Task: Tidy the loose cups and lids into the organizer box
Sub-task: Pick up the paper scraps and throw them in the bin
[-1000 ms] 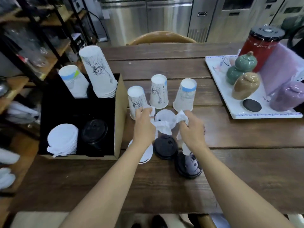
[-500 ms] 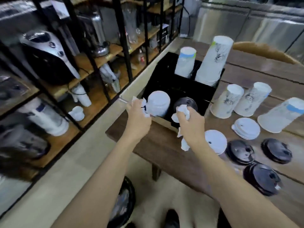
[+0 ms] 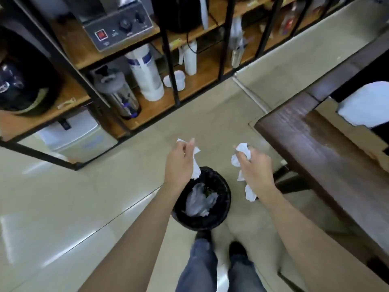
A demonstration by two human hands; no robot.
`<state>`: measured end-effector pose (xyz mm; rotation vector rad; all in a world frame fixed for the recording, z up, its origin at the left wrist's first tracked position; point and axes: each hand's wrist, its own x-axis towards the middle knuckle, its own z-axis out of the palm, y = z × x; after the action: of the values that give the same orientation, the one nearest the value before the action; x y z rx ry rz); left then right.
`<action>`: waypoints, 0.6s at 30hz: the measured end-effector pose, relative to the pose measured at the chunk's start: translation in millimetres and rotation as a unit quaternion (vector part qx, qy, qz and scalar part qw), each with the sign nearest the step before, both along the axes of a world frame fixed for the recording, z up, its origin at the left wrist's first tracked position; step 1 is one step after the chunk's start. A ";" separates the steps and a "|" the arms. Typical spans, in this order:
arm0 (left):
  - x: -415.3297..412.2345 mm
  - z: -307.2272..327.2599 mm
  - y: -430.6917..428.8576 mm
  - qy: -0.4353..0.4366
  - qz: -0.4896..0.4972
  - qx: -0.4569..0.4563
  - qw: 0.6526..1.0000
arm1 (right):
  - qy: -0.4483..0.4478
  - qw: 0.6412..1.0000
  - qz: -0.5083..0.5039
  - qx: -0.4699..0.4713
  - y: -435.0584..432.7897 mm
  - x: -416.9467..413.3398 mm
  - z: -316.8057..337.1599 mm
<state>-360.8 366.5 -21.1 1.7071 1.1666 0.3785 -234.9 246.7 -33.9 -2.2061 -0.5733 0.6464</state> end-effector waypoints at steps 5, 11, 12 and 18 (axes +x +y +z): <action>-37.7 -83.4 6.8 0.083 -0.001 -0.090 0.992 | 0.014 0.993 0.051 -0.103 20.9 -23.3 -78.1; -51.5 -214.2 0.2 0.223 -0.055 -0.135 0.964 | 0.145 0.975 0.102 -0.135 28.0 -32.3 -213.0; -51.1 -242.0 0.1 0.233 -0.075 -0.137 0.960 | 0.145 0.973 0.122 -0.129 29.4 -33.0 -239.2; -46.7 -405.2 -13.7 0.319 -0.159 -0.090 0.930 | 0.149 0.966 0.171 -0.128 34.2 -46.8 -399.1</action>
<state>-407.5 352.8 -426.3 1.8686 1.2881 -0.5105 -281.7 280.9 -432.9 -2.1997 -0.7520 1.2704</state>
